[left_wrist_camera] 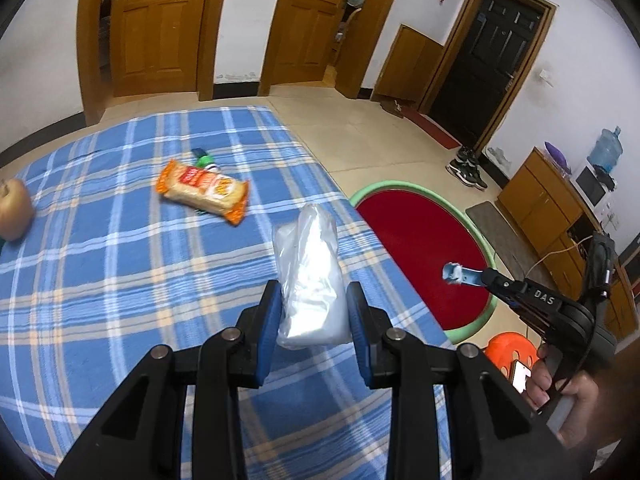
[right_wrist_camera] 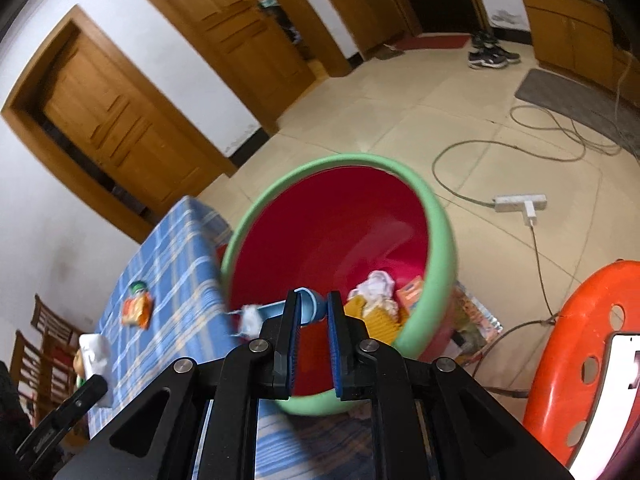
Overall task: Collect trash
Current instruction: 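Carry the white bag and the blue clip over the red bucket, then open both tools to drop the bag and clip into the bucket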
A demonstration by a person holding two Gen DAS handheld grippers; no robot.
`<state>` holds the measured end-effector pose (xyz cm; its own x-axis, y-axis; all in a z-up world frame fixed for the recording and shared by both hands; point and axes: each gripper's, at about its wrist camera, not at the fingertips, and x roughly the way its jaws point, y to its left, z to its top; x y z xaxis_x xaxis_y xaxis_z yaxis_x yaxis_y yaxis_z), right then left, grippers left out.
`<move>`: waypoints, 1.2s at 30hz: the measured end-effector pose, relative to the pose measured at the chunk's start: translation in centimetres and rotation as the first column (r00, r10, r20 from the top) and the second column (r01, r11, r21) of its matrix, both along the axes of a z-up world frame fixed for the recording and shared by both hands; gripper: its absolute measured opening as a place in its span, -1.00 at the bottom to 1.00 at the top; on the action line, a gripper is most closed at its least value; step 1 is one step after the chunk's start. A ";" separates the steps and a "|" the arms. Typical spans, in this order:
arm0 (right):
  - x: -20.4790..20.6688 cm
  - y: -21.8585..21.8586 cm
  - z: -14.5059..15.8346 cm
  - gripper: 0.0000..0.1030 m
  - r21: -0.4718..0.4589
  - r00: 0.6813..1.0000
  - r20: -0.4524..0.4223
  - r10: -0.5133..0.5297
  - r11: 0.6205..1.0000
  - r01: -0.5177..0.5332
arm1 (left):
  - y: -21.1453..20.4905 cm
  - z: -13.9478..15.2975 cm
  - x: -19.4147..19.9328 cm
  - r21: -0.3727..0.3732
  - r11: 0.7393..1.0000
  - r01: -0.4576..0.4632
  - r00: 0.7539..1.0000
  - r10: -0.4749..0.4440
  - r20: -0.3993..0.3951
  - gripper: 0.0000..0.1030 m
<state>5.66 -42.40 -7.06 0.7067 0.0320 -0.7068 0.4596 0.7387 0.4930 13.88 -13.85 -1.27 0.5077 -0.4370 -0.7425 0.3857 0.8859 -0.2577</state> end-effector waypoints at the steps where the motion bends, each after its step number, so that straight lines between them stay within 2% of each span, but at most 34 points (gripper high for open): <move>1: 0.0 -0.4 -0.2 -0.72 0.004 1.000 -0.006 -0.008 1.000 0.008 | -0.4 0.0 0.1 0.003 1.000 0.008 1.000 -0.008 0.000 -0.35; 3: -0.1 -1.0 -0.5 -0.70 0.014 1.000 -0.008 -0.017 1.000 0.017 | -1.2 -0.1 0.2 0.008 1.000 0.023 1.000 -0.023 0.000 -0.36; 5: -0.2 -1.5 -0.7 -0.56 0.018 1.000 -0.009 -0.023 1.000 0.023 | -2.0 -0.2 0.5 0.011 0.999 0.040 0.999 -0.040 -0.001 -0.35; 7: -0.3 -1.9 -0.7 -0.50 0.016 0.999 -0.010 -0.032 0.999 0.033 | -2.9 -0.3 0.6 0.016 0.998 0.059 0.998 -0.059 -0.006 -0.35; 19: -2.3 -3.0 0.5 -0.49 0.011 0.998 0.020 -0.065 0.998 0.065 | -9.3 -1.8 0.8 0.030 0.981 0.193 0.980 -0.191 -0.048 -0.35; 25: -3.2 -3.6 0.9 -0.49 0.015 0.996 0.032 -0.078 0.997 0.078 | -12.0 -2.3 1.1 0.033 0.974 0.224 0.974 -0.222 -0.048 -0.35; 27: -3.5 -3.8 1.0 -0.49 0.016 0.996 0.034 -0.081 0.997 0.080 | -12.5 -2.2 1.2 0.034 0.972 0.233 0.972 -0.232 -0.041 -0.25; 29: -3.7 -4.0 1.1 -0.49 0.016 0.996 0.035 -0.082 0.997 0.082 | -12.8 -2.1 1.1 0.039 0.972 0.231 0.973 -0.230 -0.033 0.00; 36: -3.9 -3.5 1.7 -0.49 0.014 0.997 0.046 -0.063 0.998 0.063 | -11.4 -2.0 2.0 0.045 0.983 0.177 0.984 -0.175 -0.037 0.01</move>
